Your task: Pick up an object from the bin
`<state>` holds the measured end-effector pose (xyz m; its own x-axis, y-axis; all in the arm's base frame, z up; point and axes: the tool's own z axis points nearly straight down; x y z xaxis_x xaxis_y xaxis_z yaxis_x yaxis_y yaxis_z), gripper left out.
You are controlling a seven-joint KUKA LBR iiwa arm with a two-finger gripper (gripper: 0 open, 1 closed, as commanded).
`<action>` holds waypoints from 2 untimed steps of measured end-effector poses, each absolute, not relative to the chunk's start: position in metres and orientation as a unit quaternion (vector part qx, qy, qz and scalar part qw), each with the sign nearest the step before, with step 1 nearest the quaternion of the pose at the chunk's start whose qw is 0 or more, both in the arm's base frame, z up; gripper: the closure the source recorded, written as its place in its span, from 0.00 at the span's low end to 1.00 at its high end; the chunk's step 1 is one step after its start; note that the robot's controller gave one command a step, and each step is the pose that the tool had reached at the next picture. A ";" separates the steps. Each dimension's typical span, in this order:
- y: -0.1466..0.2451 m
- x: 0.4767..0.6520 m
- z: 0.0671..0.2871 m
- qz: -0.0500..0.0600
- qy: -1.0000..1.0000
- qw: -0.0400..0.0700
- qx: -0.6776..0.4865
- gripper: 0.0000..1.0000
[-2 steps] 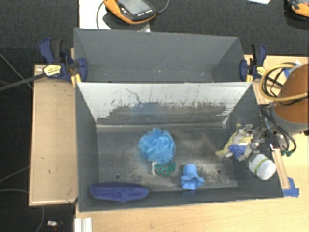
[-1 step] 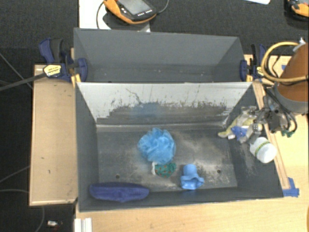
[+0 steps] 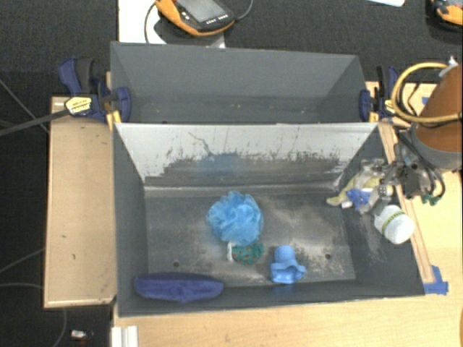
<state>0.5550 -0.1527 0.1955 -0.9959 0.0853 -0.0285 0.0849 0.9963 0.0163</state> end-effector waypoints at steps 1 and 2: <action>-0.148 0.543 0.203 0.008 0.995 0.014 0.097 1.00; -0.146 0.515 0.166 0.010 0.976 0.013 0.217 1.00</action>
Offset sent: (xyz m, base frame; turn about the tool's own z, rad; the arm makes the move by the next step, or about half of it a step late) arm -0.0401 0.0068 -0.0298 0.3534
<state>0.5154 -0.1461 0.1661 -0.9056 0.4235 -0.0220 0.4229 0.9058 0.0251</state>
